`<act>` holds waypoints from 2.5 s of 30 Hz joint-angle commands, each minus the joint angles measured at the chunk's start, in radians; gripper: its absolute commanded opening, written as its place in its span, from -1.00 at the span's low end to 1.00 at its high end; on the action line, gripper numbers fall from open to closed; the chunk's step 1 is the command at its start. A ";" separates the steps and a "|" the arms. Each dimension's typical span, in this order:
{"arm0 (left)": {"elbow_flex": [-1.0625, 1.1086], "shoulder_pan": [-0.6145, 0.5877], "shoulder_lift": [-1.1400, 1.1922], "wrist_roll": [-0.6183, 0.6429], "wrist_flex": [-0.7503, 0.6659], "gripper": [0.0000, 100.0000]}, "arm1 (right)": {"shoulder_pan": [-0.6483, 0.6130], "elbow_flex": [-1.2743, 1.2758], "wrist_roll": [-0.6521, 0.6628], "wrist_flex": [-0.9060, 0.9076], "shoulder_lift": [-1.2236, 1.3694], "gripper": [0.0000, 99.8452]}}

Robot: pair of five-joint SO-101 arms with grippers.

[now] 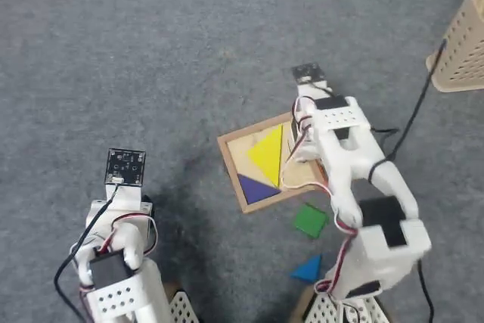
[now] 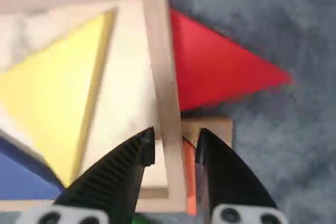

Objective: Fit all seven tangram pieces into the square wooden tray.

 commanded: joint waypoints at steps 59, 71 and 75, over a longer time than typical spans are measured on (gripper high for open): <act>-0.013 -0.003 -0.015 0.005 0.002 -0.69 | -0.128 -1.329 0.671 0.364 0.730 -1.00; -0.013 -0.003 -0.015 0.005 0.002 -0.69 | -0.219 -1.849 0.779 0.714 0.585 -0.99; -0.013 -0.003 -0.015 0.005 0.002 -0.69 | -0.285 -1.757 0.779 0.716 0.503 -0.99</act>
